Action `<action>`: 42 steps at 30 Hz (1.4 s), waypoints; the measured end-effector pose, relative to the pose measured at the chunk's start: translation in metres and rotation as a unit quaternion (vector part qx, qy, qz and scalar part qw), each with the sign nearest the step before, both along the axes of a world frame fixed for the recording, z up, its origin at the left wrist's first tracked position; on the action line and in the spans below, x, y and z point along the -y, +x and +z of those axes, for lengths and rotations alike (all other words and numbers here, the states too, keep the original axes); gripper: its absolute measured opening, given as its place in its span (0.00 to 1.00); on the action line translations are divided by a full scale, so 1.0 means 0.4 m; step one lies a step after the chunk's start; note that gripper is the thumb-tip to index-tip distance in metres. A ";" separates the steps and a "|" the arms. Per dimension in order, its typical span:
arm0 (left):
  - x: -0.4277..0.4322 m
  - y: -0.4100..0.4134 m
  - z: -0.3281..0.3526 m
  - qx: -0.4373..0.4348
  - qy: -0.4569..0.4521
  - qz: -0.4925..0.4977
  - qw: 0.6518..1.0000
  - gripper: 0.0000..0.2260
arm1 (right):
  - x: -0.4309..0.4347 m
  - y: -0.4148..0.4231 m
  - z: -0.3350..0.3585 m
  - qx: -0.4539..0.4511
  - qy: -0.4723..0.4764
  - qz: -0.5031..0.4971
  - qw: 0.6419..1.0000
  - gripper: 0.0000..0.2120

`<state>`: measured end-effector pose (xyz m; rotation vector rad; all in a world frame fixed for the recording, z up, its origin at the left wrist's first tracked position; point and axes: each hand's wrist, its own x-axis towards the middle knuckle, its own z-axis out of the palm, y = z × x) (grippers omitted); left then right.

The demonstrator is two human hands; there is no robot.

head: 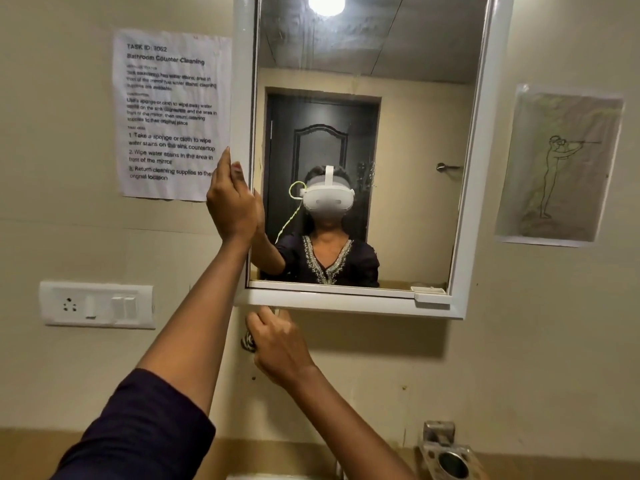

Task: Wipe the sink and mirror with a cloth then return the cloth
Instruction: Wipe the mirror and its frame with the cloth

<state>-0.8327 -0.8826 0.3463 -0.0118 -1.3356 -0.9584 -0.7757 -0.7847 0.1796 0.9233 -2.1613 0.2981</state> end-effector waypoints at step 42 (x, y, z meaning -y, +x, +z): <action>-0.021 0.027 0.001 0.056 0.003 0.033 0.998 0.20 | -0.750 -0.014 -0.033 -0.268 0.062 -0.326 0.904 0.09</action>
